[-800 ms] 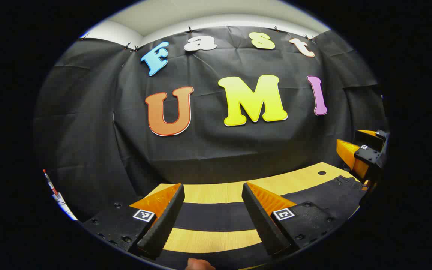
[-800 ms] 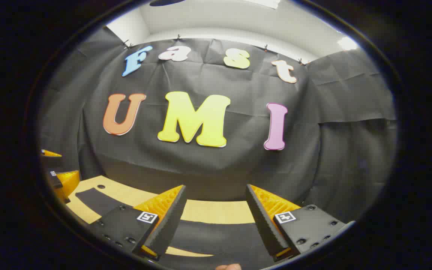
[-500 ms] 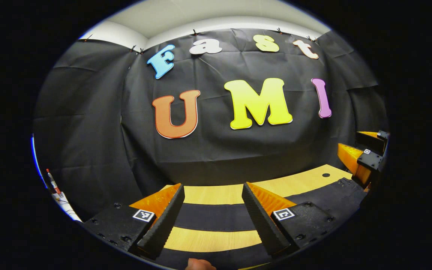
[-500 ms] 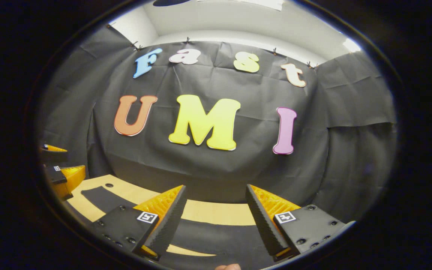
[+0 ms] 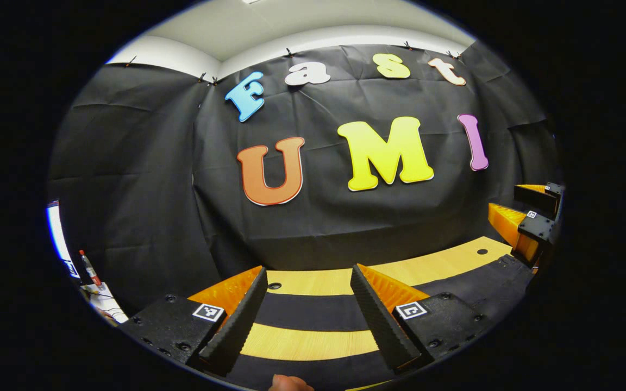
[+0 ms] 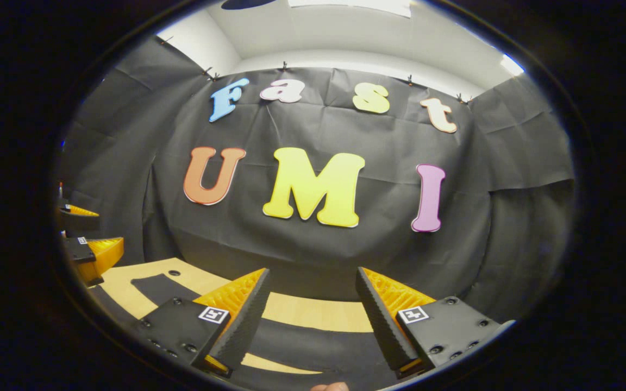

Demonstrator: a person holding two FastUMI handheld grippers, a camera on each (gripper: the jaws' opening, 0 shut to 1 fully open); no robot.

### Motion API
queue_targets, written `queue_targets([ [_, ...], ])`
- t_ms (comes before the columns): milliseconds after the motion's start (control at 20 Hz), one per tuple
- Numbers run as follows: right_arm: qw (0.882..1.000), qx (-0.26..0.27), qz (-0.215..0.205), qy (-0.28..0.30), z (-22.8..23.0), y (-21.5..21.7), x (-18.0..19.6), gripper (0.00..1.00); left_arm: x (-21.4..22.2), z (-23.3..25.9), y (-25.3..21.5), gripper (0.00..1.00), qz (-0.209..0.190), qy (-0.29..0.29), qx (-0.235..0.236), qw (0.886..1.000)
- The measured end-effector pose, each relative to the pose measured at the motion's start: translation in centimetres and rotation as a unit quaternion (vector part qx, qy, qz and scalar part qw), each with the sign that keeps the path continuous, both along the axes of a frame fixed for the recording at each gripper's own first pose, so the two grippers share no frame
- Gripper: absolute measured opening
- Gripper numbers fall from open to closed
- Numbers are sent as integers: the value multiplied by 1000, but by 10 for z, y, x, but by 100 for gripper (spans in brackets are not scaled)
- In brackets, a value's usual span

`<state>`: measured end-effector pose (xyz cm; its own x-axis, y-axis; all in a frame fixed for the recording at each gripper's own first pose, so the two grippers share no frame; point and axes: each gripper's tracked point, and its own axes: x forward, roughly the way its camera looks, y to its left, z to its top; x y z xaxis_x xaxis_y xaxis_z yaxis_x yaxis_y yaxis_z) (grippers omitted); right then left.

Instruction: Grasp the waist and the cuffs of the jeans and fold them to make the two legs overlap; first hold the waist and fold one-third of the jeans toward the cuffs, then hold the cuffs and fold the remaining one-third in the same direction to finish folding.

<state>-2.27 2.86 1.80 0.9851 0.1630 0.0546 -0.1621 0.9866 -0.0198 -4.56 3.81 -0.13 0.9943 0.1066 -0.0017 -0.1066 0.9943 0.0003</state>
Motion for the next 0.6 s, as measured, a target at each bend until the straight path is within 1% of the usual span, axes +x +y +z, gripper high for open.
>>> queue_targets([
  [50,1000,-1,5,0,0,3,-2,96,-6,-11,5,99,-1,17,-14,1000],
  [150,1000,-3,13,-1,0,8,-3,96,-22,-37,28,99,15,62,-45,997],
  [250,1000,-5,16,-1,-2,8,-4,96,-44,-71,54,99,47,107,-84,990],
  [350,1000,-6,18,5,-6,8,-3,96,-68,-98,77,99,81,149,-117,979],
  [450,1000,-8,19,12,-10,8,0,97,-86,-125,97,99,108,186,-156,964],
  [500,1000,-9,19,13,-12,6,0,97,-94,-141,103,99,121,206,-183,954],
  [550,1000,-10,18,15,-12,6,3,96,-102,-156,105,99,131,227,-214,941],
  [600,1000,-10,17,16,-13,7,4,96,-110,-172,106,99,138,251,-248,925],
])
